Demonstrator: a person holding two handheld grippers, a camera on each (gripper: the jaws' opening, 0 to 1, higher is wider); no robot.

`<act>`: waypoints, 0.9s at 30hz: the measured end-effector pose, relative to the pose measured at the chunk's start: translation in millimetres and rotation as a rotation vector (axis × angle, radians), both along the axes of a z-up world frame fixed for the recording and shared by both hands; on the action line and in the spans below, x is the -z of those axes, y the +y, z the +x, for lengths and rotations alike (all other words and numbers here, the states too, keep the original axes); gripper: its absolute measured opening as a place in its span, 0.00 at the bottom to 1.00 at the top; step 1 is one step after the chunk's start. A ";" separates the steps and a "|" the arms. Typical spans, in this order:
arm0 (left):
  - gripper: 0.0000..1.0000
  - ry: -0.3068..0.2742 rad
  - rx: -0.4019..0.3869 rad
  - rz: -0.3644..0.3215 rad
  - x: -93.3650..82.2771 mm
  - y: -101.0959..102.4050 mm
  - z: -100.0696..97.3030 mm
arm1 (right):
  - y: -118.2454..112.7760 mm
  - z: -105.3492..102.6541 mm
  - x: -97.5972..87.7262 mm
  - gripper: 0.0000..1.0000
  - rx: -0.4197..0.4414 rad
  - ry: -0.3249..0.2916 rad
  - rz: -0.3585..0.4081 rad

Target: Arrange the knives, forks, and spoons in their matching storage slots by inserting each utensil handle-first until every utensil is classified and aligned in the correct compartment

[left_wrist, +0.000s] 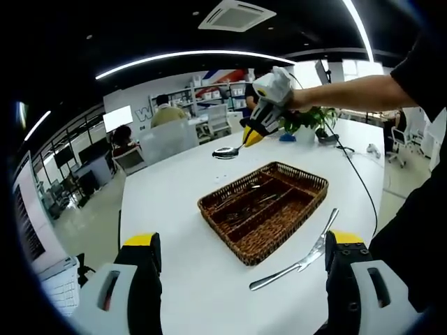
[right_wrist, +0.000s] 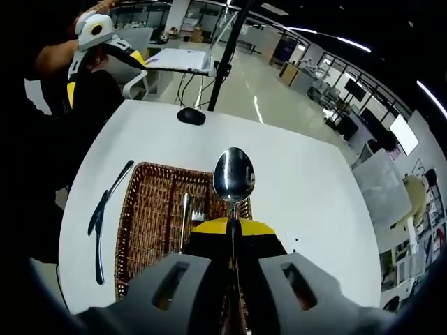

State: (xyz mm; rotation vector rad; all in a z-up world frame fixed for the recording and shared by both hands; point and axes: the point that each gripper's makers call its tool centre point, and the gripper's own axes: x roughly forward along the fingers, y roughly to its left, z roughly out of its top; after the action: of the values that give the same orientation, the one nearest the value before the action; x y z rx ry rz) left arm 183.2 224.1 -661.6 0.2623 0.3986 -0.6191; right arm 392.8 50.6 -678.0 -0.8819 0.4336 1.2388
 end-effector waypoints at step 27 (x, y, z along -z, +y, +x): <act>1.00 0.013 -0.009 -0.011 6.2 1.8 0.4 | 10.4 20.3 9.3 0.00 0.021 0.022 -0.023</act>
State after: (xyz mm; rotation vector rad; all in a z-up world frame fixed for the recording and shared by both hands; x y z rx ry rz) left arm 183.6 225.9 -667.8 0.2465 0.4085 -0.6138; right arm 413.2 61.0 -687.3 -0.8823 0.4739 1.2275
